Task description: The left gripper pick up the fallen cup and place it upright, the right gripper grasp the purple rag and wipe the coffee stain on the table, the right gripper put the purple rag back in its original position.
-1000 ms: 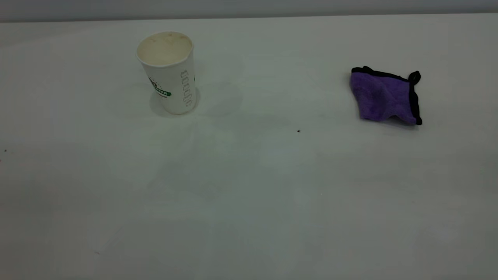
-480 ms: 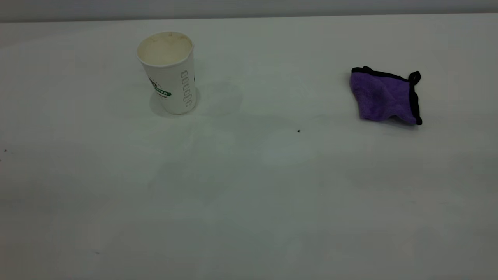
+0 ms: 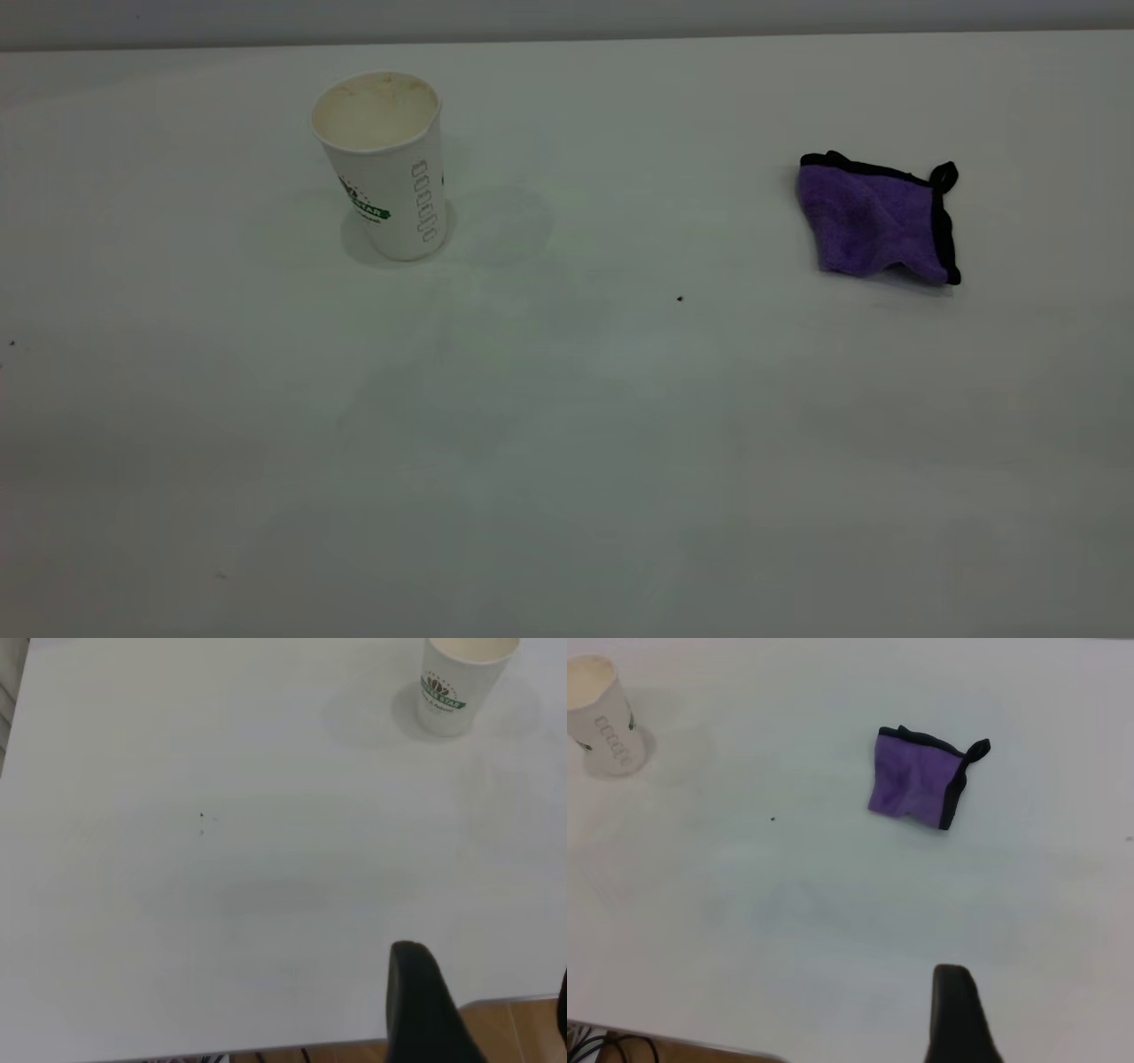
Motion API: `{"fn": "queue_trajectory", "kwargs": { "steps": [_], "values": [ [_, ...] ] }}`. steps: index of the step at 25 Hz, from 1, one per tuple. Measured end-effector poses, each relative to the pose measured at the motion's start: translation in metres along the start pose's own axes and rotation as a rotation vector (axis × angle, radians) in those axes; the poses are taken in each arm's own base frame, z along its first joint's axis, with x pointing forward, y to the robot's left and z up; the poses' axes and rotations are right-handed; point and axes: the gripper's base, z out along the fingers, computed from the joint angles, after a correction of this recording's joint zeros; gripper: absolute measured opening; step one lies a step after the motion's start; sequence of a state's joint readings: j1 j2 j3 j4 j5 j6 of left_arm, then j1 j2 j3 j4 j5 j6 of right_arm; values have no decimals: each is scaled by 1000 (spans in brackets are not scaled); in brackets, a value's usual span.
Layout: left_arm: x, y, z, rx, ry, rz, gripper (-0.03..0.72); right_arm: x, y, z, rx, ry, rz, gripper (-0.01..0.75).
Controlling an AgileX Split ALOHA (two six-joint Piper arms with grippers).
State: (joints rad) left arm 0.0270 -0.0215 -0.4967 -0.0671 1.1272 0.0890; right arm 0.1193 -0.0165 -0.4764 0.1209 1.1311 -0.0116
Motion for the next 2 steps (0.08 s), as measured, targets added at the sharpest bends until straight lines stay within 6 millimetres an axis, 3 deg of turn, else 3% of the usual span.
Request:
{"fn": "queue_trajectory", "kwargs": {
  "steps": [2],
  "values": [
    [0,0,0,0,0,0,414,0,0,0,0,-1,0,524]
  ]
}}
